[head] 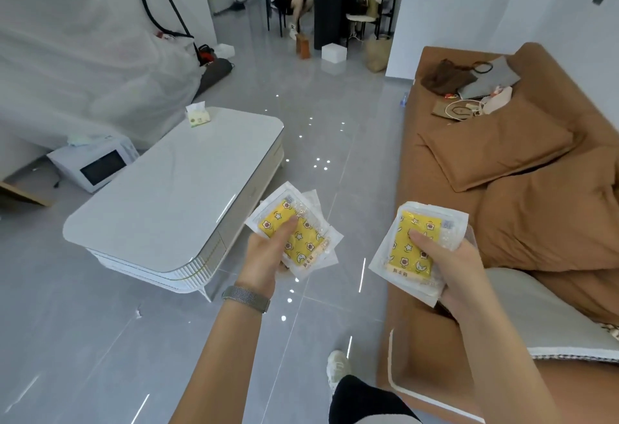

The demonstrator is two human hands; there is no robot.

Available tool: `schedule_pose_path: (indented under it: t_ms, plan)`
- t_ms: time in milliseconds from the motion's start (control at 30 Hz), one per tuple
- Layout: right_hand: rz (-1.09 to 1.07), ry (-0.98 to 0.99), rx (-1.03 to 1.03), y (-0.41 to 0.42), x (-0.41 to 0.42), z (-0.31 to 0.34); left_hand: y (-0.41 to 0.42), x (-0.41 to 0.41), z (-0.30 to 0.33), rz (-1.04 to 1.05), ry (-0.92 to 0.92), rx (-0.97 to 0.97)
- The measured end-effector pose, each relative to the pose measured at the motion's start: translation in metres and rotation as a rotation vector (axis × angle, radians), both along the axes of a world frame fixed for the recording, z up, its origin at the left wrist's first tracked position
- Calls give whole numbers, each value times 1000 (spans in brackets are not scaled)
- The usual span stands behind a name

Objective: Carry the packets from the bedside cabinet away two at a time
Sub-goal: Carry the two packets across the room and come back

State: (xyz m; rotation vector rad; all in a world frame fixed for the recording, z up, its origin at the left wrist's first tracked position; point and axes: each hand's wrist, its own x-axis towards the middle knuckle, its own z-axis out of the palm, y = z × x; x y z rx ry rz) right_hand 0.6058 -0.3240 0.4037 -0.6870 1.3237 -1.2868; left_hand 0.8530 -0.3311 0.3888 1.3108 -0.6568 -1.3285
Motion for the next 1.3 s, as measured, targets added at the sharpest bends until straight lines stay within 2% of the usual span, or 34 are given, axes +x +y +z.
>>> schedule_pose_path:
  t_ms: [400,800,1067,1300]
  plan:
    - [232,52,11,-286,42,21,-248,30,12,130,43,-8]
    - [414,124,63,-525,184,-14,-439,158,-31,327,60,30]
    - [568,160,93,-661,272,-26,-535,226,-42,441,117,116]
    - [729,167,154,-765,308,-60,-592,246,-81,638,113,197]
